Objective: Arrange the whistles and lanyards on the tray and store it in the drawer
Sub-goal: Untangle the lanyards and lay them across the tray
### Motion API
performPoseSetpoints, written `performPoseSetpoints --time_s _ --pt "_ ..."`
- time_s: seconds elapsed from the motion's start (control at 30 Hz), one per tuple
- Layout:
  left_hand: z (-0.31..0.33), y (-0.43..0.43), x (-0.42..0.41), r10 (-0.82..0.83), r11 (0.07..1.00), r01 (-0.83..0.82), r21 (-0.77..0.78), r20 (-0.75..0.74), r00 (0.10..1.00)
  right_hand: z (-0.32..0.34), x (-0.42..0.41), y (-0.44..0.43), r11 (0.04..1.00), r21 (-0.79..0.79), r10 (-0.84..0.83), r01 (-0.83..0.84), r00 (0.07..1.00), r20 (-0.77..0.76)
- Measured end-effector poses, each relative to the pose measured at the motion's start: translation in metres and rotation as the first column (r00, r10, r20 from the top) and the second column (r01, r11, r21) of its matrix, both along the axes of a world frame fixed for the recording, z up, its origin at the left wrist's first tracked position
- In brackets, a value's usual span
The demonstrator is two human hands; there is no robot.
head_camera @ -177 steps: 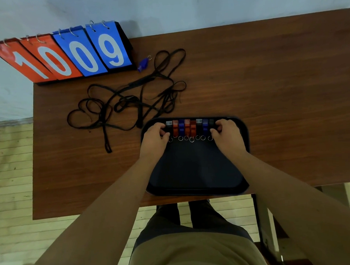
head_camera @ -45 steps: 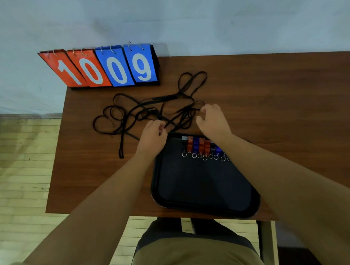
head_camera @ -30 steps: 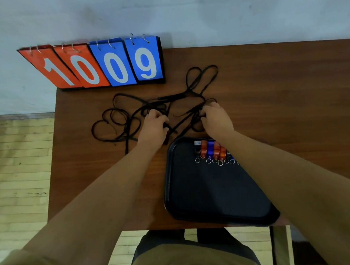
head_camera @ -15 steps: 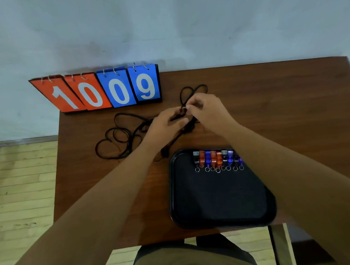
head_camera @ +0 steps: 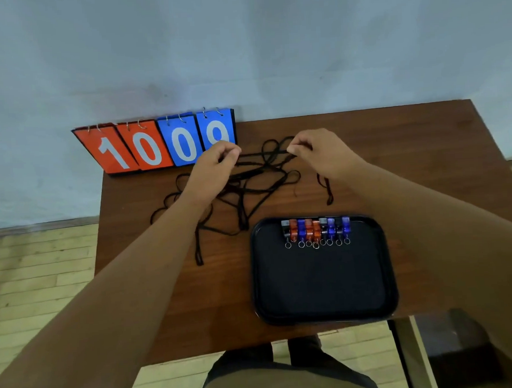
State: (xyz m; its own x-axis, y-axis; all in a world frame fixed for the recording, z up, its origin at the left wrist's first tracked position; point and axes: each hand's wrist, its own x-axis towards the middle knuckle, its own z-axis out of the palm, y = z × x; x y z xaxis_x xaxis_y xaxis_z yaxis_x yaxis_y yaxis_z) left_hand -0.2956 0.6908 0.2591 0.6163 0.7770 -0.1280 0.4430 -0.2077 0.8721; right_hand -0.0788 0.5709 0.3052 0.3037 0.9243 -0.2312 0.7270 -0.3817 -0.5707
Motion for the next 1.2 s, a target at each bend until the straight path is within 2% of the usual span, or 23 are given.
performPoseSetpoints --time_s 0.17,0.33,0.4,0.47,0.5,0.53,0.57,0.63,0.7,0.77,0.93,1.03,1.2 --pt "0.016 0.002 -0.009 0.017 0.993 -0.007 0.122 -0.087 0.996 0.021 0.004 -0.021 1.0 -0.002 -0.028 0.028 0.999 0.036" --pt "0.041 -0.005 -0.008 0.063 0.991 -0.048 0.127 -0.119 0.991 0.032 0.015 -0.048 0.997 -0.03 -0.066 0.068 0.994 0.088" --pt "0.054 -0.016 0.001 0.097 0.992 -0.095 -0.077 0.011 0.995 0.035 0.02 -0.059 0.995 -0.073 -0.062 0.07 0.993 0.097" --pt "0.069 -0.032 0.012 0.138 0.934 -0.058 -0.353 0.207 0.969 0.036 0.026 -0.07 0.991 -0.129 -0.032 0.046 0.994 0.109" --pt "0.076 -0.04 0.017 0.133 0.907 0.0 -0.422 0.284 0.95 0.036 0.031 -0.076 0.989 -0.143 -0.022 0.038 0.993 0.115" --pt "0.081 -0.047 0.023 0.098 0.904 0.047 -0.425 0.313 0.945 0.037 0.035 -0.082 0.989 -0.147 -0.018 0.036 0.993 0.121" --pt "0.087 -0.053 0.028 0.043 0.925 0.069 -0.374 0.283 0.958 0.037 0.041 -0.089 0.989 -0.144 -0.019 0.037 0.992 0.123" --pt "0.092 -0.065 0.038 -0.049 0.985 0.066 -0.162 0.106 0.993 0.037 0.053 -0.105 0.989 -0.137 -0.036 0.053 0.992 0.124" --pt "0.088 -0.075 0.045 -0.044 0.999 0.045 0.008 -0.061 0.997 0.033 0.067 -0.126 0.988 -0.133 -0.066 0.082 0.99 0.122" --pt "0.075 -0.085 0.048 -0.033 0.994 0.051 0.099 -0.17 0.985 0.027 0.082 -0.147 0.986 -0.124 -0.097 0.11 0.989 0.108" --pt "0.039 -0.115 0.049 -0.041 0.986 0.092 0.138 -0.34 0.939 -0.001 0.108 -0.191 0.982 -0.165 -0.075 0.094 0.99 0.118" --pt "0.013 -0.142 0.046 0.063 0.994 -0.024 0.104 -0.386 0.92 -0.028 0.113 -0.208 0.982 -0.181 -0.009 0.044 0.982 0.188" --pt "-0.037 -0.176 0.019 0.15 0.989 -0.142 0.051 -0.43 0.89 -0.076 0.099 -0.235 0.985 -0.174 0.003 0.021 0.99 0.139"
